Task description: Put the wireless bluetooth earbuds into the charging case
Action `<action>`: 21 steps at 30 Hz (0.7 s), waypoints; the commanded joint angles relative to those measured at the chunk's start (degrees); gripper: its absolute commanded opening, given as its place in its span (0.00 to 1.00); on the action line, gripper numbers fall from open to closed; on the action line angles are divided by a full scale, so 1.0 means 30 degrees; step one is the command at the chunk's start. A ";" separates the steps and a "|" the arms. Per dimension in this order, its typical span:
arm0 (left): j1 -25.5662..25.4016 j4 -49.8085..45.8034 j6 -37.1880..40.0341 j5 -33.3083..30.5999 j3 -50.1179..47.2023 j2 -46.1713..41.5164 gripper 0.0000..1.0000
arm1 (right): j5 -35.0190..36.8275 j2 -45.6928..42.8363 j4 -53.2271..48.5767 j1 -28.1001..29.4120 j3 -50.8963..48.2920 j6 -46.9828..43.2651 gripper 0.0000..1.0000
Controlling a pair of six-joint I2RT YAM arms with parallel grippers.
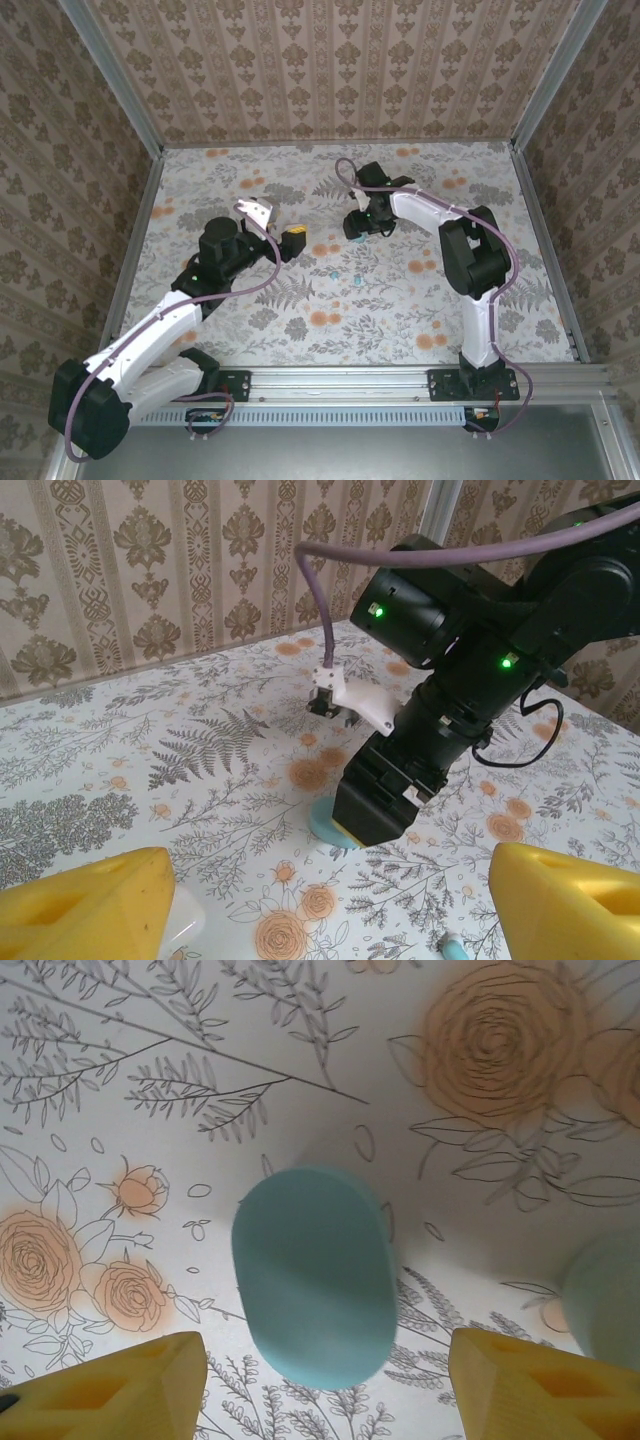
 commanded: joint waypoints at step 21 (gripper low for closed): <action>0.0201 -0.0035 -0.0038 -0.0105 0.0141 -0.0506 0.83 | 0.1858 0.0827 -0.1328 0.1080 0.1849 -0.2556 0.42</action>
